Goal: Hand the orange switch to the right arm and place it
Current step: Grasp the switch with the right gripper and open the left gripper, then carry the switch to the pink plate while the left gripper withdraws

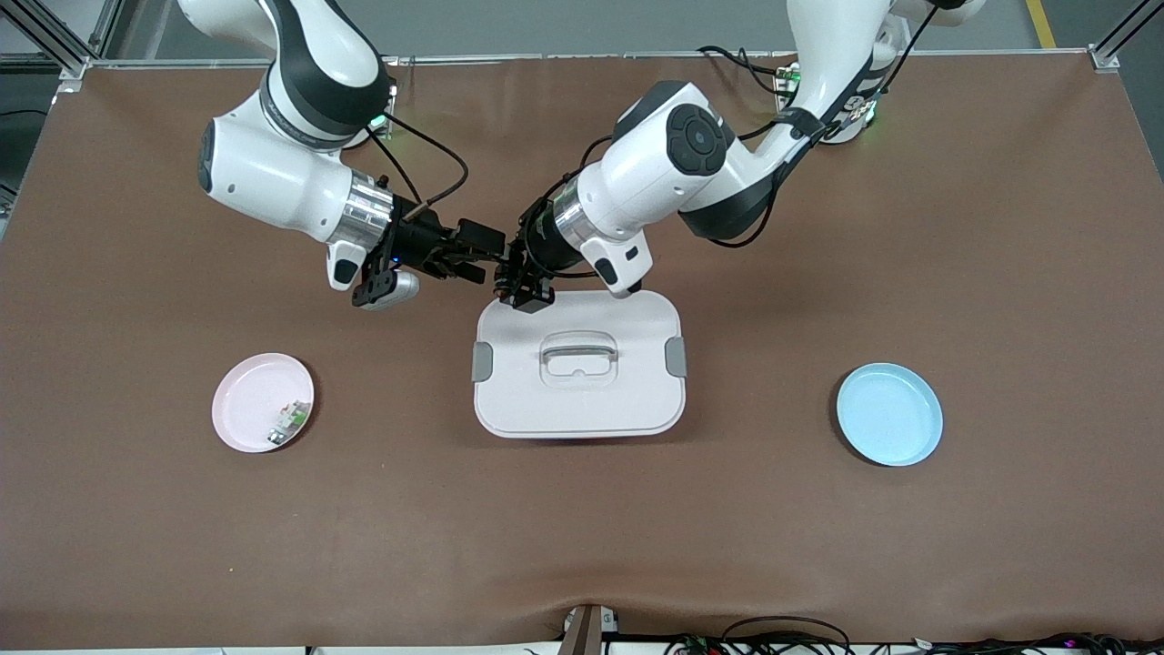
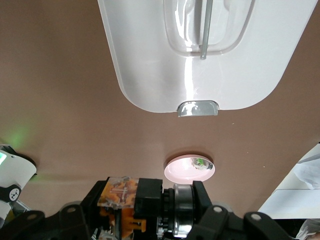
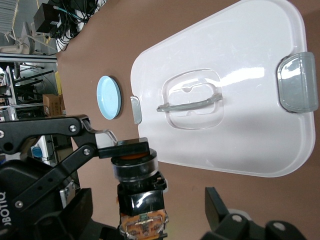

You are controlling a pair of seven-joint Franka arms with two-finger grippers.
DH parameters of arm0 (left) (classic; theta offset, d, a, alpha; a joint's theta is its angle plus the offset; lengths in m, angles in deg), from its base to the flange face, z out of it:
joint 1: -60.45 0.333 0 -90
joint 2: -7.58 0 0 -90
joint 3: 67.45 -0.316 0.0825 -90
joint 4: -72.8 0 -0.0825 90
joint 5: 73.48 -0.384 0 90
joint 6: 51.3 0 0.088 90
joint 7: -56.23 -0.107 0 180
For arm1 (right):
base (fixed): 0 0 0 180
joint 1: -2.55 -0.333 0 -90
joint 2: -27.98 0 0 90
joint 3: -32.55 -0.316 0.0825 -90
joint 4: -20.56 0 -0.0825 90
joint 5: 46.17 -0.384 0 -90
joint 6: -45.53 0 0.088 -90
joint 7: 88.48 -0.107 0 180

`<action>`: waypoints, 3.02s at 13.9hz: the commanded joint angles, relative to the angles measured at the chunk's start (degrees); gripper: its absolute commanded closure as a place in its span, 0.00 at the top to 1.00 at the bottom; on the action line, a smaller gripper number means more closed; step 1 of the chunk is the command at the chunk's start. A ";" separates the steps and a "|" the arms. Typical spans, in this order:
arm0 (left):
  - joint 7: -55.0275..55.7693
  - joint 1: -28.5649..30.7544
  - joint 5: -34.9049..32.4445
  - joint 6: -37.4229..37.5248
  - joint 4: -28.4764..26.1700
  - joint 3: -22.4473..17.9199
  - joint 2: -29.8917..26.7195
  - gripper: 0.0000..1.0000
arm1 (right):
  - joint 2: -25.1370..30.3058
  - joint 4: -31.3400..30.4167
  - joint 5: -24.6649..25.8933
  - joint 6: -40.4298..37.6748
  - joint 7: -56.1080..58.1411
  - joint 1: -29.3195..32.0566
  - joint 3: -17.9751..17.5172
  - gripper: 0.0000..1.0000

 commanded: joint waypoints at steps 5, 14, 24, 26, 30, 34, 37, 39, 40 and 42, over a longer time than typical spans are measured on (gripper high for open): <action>0.57 -0.49 -1.35 -0.31 0.79 -0.30 0.21 0.29 | 1.12 -1.31 -1.04 0.55 -0.31 -0.39 0.26 0.68; 0.48 -0.31 -1.26 -0.31 0.79 -0.30 0.12 0.30 | 1.03 -1.31 -1.13 0.02 -1.63 -0.39 0.26 0.00; 0.48 -0.23 -1.35 -0.31 0.88 -0.30 0.04 1.00 | 0.85 -0.96 -0.17 -0.51 -0.40 -0.22 0.43 0.00; 0.39 -0.05 -1.26 -0.31 0.88 -0.30 -0.05 1.00 | 0.77 -0.96 1.32 -0.77 1.09 0.22 0.43 0.00; -0.22 0.56 -1.61 -0.31 0.79 -0.30 -0.58 1.00 | 0.33 1.32 15.61 -5.95 7.76 2.06 0.70 0.00; -7.41 3.89 -1.52 0.48 -1.93 -0.30 -2.77 1.00 | -0.37 3.51 31.36 -14.72 17.58 7.41 0.70 0.00; -16.54 7.41 -1.52 2.40 -7.98 -0.21 -6.72 1.00 | -0.64 3.70 40.50 -18.52 28.40 11.37 0.70 0.00; -23.48 9.95 -1.52 4.60 -12.72 -0.30 -10.49 1.00 | -0.90 3.78 47.01 -19.05 34.47 13.04 0.70 0.00; -27.43 11.62 -1.61 4.87 -14.66 -0.30 -11.99 1.00 | -1.51 3.87 50.17 -18.97 36.76 13.49 0.70 0.00; -36.12 15.31 -2.57 7.14 -17.13 -0.30 -14.19 1.00 | -2.04 3.87 56.50 -18.62 40.89 14.98 0.70 0.00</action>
